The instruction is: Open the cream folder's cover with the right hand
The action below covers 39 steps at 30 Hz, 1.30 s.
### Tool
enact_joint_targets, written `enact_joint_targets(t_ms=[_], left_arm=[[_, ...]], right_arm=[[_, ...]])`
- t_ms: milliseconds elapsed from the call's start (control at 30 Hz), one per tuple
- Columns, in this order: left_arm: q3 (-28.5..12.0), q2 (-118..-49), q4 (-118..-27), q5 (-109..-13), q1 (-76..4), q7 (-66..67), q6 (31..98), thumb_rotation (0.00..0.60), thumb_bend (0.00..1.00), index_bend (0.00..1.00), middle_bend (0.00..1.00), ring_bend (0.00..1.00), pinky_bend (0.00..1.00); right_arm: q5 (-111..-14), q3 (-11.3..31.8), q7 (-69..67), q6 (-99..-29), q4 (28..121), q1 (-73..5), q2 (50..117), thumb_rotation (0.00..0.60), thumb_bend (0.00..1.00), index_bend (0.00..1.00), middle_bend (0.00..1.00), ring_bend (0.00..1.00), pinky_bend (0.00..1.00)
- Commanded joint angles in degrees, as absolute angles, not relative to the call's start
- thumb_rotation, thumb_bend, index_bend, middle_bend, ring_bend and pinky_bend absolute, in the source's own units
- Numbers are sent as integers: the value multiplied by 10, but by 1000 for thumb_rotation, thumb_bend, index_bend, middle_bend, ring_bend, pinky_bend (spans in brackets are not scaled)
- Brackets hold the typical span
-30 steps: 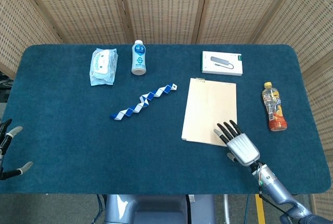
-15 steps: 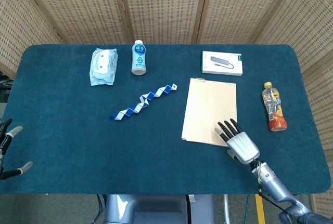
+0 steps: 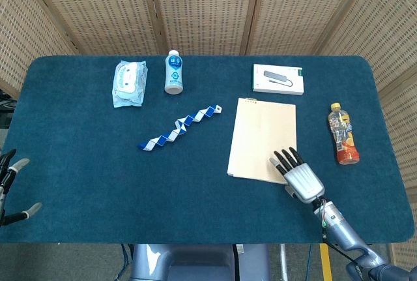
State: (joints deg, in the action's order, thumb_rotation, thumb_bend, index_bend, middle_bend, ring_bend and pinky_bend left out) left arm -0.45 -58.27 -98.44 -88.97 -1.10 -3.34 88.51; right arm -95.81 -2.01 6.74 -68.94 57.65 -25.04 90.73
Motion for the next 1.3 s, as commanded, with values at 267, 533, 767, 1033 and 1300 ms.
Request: enact_joint_targets(t_ms=[267,533,767,1033,1300], left_arm=[[-4,-583,-985,-889,-11,-32,885,600,0,0,0,0,0],[-5,-582,-985,-889,-11,-34,885,600,0,0,0,0,0],[-5,-582,-985,-889,-11,-35,884,600,0,0,0,0,0],[-5,-583,-985,-887,-13,-32,882,600,0,0,0,0,0],[-6,-584,-986,-883,-15,-27,877,600,0,0,0,0,0]], right_arm=[[-950,-16,70,-684,579,-257,913,600,346,103,64,0,0],[-941,-11,91,-673,589,-264,919,600,349,104,66,0,0],[-935,-9,106,-667,581,-267,928,600,382,118,83,0,0],[-935,5,91,-698,546,-268,952,600,495,139,113,0,0],[-944,7,70,-715,483,-277,984,600,517,139,113,0,0]])
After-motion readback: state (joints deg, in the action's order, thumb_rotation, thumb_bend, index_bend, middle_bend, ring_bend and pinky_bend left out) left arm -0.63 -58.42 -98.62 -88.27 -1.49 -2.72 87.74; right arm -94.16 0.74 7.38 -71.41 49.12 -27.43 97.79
